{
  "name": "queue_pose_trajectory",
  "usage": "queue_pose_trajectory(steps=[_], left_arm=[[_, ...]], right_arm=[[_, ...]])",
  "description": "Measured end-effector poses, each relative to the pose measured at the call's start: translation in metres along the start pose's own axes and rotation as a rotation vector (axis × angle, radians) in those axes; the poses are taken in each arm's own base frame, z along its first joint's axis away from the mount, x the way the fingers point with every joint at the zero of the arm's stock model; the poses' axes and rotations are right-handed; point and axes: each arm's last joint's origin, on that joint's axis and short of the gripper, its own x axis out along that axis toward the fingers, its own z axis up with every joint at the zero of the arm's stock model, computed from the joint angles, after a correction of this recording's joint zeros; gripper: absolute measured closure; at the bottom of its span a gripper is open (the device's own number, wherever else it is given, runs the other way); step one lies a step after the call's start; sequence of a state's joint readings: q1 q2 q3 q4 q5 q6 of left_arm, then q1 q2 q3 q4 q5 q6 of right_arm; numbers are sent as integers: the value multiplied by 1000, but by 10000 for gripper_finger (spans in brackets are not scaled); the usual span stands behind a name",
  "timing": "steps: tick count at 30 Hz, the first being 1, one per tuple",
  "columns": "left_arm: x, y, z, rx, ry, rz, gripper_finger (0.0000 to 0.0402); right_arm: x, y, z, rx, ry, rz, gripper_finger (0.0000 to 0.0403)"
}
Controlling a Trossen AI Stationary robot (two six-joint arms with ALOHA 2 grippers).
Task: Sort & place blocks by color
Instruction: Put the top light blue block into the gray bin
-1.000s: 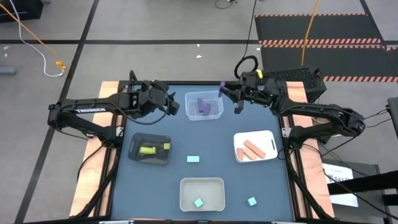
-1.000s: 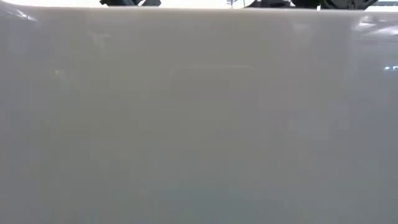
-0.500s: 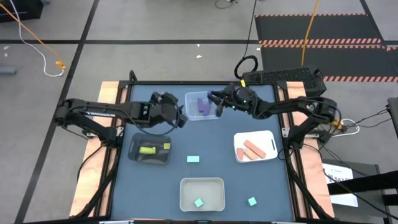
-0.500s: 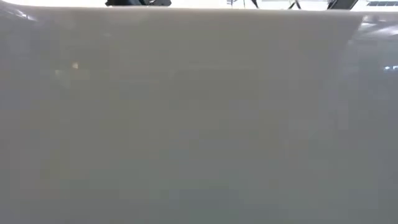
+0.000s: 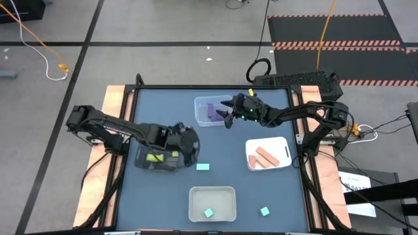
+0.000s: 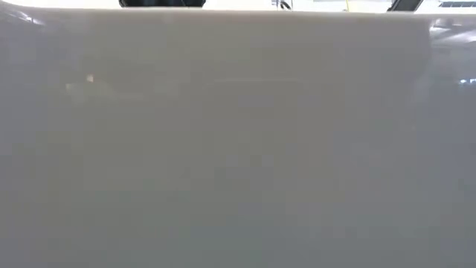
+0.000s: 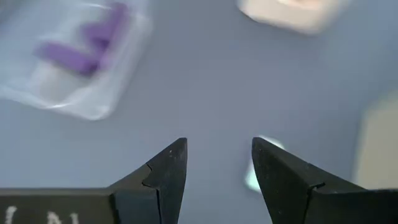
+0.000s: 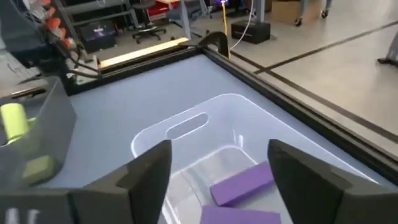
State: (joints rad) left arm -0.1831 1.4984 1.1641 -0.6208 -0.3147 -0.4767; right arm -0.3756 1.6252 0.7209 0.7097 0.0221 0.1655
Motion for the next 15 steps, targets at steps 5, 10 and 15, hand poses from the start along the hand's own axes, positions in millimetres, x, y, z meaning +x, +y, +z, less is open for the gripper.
queue_pose_trajectory(steps=[5,10,15], left_arm=[[13,-14,-10,245,95,-126,220],[45,-23,-20,358,184,-137,220],[72,-34,-31,416,227,-176,220]], right_arm=[[-8,9,8,-43,-13,25,116],[-18,20,17,-69,-16,59,110],[-26,27,21,-84,-11,78,113]])
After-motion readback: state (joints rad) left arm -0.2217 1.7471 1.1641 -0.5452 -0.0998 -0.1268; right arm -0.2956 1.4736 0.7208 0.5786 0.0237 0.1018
